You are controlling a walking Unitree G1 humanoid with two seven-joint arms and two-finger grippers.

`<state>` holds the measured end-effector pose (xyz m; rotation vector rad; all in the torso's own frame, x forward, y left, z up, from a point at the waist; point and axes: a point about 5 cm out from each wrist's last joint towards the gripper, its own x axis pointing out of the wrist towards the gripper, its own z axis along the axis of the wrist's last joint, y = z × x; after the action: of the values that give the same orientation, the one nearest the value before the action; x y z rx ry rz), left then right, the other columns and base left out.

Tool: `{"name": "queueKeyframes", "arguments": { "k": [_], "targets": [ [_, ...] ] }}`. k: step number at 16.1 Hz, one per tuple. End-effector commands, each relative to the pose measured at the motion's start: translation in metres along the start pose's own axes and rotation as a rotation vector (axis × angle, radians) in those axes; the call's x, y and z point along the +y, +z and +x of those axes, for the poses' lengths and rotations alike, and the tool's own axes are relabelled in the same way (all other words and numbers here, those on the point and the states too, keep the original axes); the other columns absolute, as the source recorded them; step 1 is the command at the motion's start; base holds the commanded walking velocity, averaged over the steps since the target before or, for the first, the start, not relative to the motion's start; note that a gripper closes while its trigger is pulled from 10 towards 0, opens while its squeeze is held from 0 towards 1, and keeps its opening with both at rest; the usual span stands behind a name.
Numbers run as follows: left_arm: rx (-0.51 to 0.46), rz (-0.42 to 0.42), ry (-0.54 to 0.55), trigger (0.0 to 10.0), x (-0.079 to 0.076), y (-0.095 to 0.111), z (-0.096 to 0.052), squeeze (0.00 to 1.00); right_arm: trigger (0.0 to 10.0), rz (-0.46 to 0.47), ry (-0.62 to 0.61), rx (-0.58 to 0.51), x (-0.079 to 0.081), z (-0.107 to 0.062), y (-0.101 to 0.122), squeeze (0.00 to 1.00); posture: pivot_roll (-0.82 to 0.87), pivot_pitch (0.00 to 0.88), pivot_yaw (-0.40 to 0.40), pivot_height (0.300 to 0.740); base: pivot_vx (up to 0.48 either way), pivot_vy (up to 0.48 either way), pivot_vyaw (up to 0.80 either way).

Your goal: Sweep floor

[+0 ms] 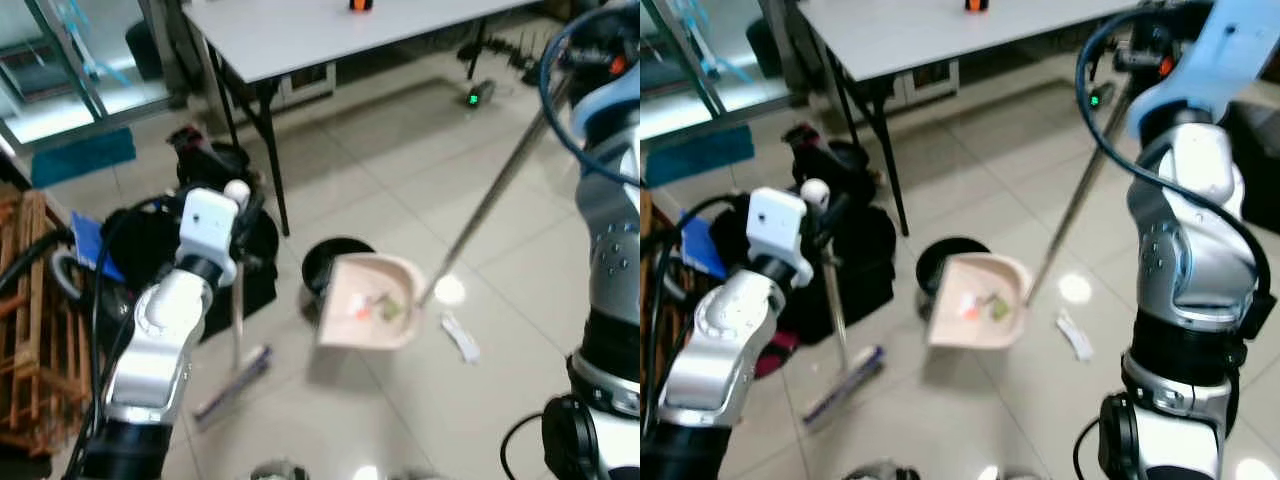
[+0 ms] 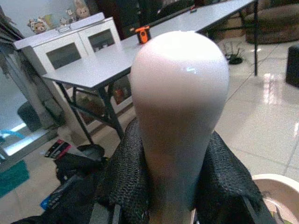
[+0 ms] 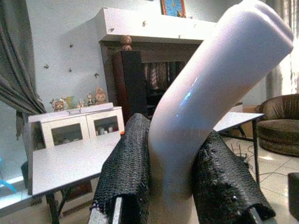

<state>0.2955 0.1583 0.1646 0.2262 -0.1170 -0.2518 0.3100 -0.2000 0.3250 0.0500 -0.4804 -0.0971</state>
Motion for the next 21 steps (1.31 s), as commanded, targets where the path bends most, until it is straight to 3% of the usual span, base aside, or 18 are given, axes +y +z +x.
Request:
{"name": "queueKeyframes", "arguments": {
  "k": [1,17,21],
  "targets": [
    [-0.028,0.014,-0.004,10.0,-0.0019,0.0058,0.0009,0.0,10.0,-0.007,-0.023,-0.074,-0.0062,0.0014,0.0156,0.0,-0.06,0.076,0.062,0.74,0.431,0.0,0.0],
    [-0.029,0.01,0.018,10.0,-0.0005,0.0052,-0.0025,0.0,10.0,0.004,0.013,-0.081,0.0004,0.0045,0.0123,0.0,-0.06,0.07,0.036,0.74,0.431,0.0,0.0],
    [-0.019,0.006,0.039,10.0,0.0023,0.0038,-0.0049,0.0,10.0,-0.015,0.001,-0.097,-0.0025,0.0088,0.0102,0.0,-0.05,0.066,0.034,0.74,0.0,0.0,0.0]
  ]
}}
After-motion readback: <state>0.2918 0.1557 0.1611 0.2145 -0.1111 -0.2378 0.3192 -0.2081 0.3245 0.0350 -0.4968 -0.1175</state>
